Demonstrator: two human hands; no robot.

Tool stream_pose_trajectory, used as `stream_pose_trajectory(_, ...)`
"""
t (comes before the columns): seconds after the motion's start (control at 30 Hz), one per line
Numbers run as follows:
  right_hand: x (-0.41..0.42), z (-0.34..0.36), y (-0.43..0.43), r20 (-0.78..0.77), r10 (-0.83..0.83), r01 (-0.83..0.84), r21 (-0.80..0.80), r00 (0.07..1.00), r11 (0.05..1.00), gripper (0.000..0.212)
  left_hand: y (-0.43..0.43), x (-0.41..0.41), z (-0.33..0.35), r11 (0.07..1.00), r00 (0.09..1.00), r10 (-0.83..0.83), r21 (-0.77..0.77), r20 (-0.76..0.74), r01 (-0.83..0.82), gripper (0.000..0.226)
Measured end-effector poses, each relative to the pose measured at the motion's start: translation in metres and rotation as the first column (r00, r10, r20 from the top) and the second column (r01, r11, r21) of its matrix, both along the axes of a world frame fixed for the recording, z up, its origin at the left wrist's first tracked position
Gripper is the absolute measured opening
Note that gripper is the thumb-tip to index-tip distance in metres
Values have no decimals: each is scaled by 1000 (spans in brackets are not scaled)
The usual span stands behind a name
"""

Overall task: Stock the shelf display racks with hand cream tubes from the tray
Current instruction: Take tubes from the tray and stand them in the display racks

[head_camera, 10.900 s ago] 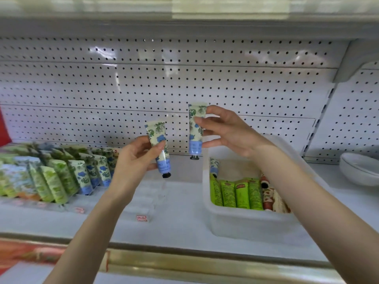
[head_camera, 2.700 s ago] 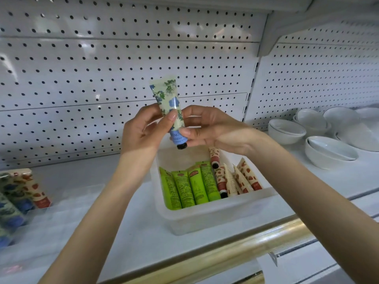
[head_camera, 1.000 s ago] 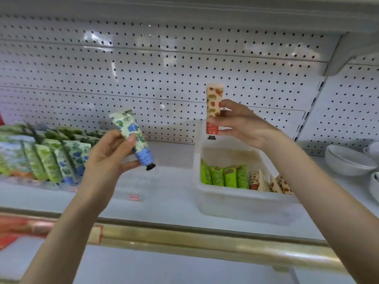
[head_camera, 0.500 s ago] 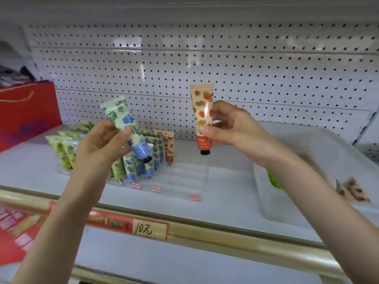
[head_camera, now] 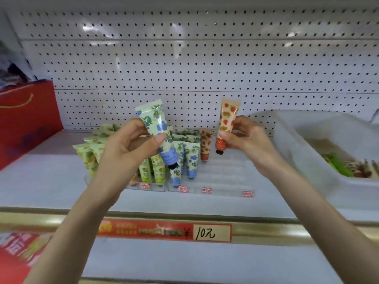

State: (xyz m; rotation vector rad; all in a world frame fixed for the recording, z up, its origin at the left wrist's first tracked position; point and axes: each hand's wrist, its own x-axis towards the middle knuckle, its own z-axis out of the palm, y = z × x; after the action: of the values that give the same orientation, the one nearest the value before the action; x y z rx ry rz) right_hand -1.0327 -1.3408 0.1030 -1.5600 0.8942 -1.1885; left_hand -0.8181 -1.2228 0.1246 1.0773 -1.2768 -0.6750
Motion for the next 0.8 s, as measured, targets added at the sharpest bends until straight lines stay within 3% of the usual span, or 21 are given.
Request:
stream_pose_trajectory(0.3,28,-44,-25,-160,-179,183,11,971,983,28,-14,9,-6,998,998,-59,30,-30,60,18)
stream_pose_trajectory(0.8,42,-72,-33,-376,-162,146,-71,912,987,25,-26,10,-11,997,997,-53,51,-52,56,19)
